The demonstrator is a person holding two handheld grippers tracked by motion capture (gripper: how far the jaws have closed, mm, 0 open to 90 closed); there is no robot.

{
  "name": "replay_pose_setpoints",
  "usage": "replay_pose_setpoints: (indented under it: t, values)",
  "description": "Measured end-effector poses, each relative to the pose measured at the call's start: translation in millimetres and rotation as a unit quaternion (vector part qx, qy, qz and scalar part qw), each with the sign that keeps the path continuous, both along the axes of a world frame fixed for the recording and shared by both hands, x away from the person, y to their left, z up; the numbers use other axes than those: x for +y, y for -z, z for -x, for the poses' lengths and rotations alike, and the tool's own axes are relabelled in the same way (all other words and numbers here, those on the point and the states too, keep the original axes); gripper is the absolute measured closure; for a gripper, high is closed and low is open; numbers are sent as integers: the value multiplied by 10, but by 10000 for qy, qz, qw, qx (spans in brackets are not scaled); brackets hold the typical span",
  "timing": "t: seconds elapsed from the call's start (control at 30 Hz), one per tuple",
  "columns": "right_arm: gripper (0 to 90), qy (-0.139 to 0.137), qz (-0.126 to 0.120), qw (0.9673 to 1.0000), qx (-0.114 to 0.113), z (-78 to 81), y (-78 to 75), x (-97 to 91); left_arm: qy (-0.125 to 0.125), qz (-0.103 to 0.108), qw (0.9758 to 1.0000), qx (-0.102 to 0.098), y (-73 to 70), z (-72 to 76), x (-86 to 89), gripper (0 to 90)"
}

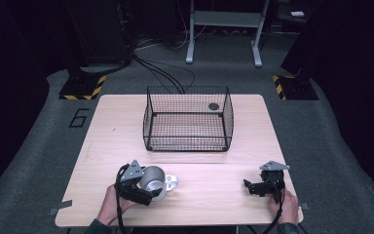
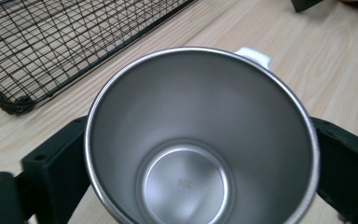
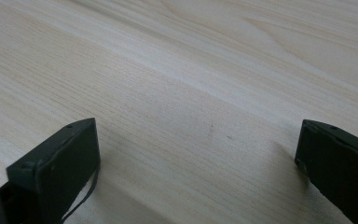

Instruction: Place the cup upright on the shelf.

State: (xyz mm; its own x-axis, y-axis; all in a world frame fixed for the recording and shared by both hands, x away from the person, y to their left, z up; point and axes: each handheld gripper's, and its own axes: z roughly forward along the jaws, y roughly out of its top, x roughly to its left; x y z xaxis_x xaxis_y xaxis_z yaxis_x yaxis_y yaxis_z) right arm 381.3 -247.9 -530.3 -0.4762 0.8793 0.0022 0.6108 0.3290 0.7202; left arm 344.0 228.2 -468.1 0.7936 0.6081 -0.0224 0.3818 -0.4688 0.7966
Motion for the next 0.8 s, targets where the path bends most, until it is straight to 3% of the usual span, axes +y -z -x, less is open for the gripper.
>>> replay_pose_setpoints:
  t: [0.1, 0.8]
  values:
    - [0, -3, 24, 10000, 28, 1, -3, 0, -41, 94, 9999, -16, 20, 8, 1, 59]
    - [0, -3, 25, 10000, 28, 1, -3, 0, -11, -21, 9999, -162, 4, 47, -52, 65]
